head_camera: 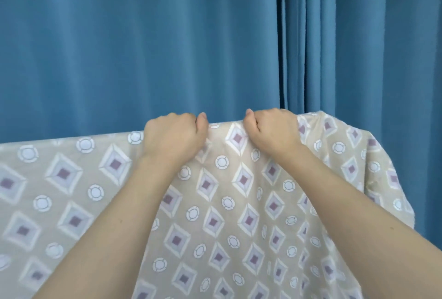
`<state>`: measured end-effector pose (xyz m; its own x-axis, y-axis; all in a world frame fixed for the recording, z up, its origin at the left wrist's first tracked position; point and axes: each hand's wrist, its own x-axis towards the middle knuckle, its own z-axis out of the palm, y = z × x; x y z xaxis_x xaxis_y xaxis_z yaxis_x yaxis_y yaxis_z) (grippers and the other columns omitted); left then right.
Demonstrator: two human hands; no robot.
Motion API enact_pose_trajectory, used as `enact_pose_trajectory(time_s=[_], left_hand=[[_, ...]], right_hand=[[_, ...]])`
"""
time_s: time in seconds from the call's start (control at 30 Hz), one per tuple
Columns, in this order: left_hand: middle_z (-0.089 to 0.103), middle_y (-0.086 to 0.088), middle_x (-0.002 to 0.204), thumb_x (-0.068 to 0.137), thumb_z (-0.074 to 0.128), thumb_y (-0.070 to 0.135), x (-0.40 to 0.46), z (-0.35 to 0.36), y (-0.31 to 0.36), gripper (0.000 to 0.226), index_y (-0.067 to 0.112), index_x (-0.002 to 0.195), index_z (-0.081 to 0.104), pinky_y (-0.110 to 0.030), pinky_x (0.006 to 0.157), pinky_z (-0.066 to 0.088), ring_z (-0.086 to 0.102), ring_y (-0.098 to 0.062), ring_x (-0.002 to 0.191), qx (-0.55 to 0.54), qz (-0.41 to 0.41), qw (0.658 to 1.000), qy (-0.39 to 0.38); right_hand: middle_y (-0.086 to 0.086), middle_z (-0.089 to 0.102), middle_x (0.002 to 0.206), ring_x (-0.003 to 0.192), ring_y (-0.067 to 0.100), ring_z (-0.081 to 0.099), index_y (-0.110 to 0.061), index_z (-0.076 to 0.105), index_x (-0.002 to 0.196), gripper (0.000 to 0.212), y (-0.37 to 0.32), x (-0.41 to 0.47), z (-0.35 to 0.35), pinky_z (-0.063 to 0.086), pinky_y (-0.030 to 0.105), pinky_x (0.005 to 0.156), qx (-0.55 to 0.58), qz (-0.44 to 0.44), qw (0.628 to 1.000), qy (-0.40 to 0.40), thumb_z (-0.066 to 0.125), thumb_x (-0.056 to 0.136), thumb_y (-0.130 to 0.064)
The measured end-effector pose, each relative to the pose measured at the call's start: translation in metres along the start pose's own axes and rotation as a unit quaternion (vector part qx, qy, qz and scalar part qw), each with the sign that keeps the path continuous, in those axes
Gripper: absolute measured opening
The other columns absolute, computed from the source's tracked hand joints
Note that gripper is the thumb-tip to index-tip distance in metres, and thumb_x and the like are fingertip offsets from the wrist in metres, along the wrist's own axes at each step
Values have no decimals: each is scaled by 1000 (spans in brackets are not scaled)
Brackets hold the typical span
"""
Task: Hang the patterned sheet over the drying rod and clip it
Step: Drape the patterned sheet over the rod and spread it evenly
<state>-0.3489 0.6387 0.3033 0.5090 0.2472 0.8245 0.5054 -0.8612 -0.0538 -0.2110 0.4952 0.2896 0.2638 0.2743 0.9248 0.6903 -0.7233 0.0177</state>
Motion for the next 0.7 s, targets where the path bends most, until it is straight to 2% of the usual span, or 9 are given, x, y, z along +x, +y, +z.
enact_pose_trajectory(time_s=[0.07, 0.13, 0.27, 0.37, 0.43, 0.53, 0.6, 0.63, 0.7], left_hand=[[50, -7, 53, 97, 21, 41, -15, 0, -31, 53, 11, 61, 47, -33, 57, 35, 47, -29, 52, 13, -31, 999, 30], [49, -10, 53, 96, 24, 38, -29, 4, -64, 51, 11, 58, 44, -37, 59, 33, 46, -30, 52, 32, -58, 996, 68], [48, -8, 46, 100, 20, 35, -27, -2, -94, 64, 9, 46, 43, -35, 59, 36, 45, -28, 47, 68, -85, 992, 66], [52, -7, 55, 101, 19, 42, -16, -10, -96, 66, 8, 55, 52, -32, 60, 39, 50, -29, 56, 85, -114, 990, 4], [53, -5, 65, 100, 17, 46, -7, -15, -96, 62, 10, 64, 54, -33, 64, 39, 52, -30, 67, 82, -102, 990, -50], [53, 0, 75, 99, 17, 46, 9, -18, -95, 51, 16, 71, 48, -34, 70, 37, 53, -26, 79, 48, -66, 985, -150], [55, 2, 83, 98, 18, 46, 19, -20, -96, 48, 18, 76, 49, -35, 70, 37, 54, -20, 79, 12, -58, 973, -222], [56, 3, 87, 98, 18, 47, 21, -21, -97, 48, 18, 80, 51, -35, 70, 37, 54, -18, 79, -4, -57, 968, -243], [58, 1, 93, 99, 18, 48, 20, -20, -102, 50, 16, 83, 52, -35, 72, 36, 55, -22, 83, -33, -55, 970, -234]], right_hand=[[-1, 29, 41, 47, 28, 38, -13, 25, 46, 51, 3, 1, -1, 22, 31, 54, -5, 18, 1000, -16, 21, 91, -36], [-1, 31, 41, 48, 28, 40, -12, 27, 46, 52, 3, 2, 0, 24, 31, 53, -11, 21, 999, -21, 22, 92, -37], [1, 39, 45, 52, 27, 44, -12, 35, 47, 55, -14, 8, 1, 28, 30, 53, -6, 37, 999, -40, 29, 97, -35], [2, 48, 53, 59, 29, 47, -13, 41, 52, 52, -33, 9, 1, 34, 32, 61, 20, 37, 998, -53, 27, 98, -34], [2, 49, 58, 60, 29, 45, -14, 43, 58, 49, -56, 8, 4, 31, 33, 62, 39, -13, 999, -23, 25, 99, -35], [-1, 42, 58, 55, 26, 36, -17, 37, 61, 41, -105, 5, 12, 26, 33, 60, 105, -83, 991, 29, 23, 94, -36], [-1, 45, 54, 52, 25, 36, -18, 34, 60, 39, -128, 6, 16, 25, 32, 59, 111, -90, 989, 31, 22, 93, -36], [1, 50, 52, 50, 26, 39, -19, 33, 57, 42, -135, 6, 18, 24, 32, 59, 96, -81, 992, 28, 22, 94, -36], [3, 51, 51, 52, 29, 46, -19, 30, 51, 50, -140, 7, 17, 25, 32, 58, 57, -55, 997, 12, 23, 98, -36]])
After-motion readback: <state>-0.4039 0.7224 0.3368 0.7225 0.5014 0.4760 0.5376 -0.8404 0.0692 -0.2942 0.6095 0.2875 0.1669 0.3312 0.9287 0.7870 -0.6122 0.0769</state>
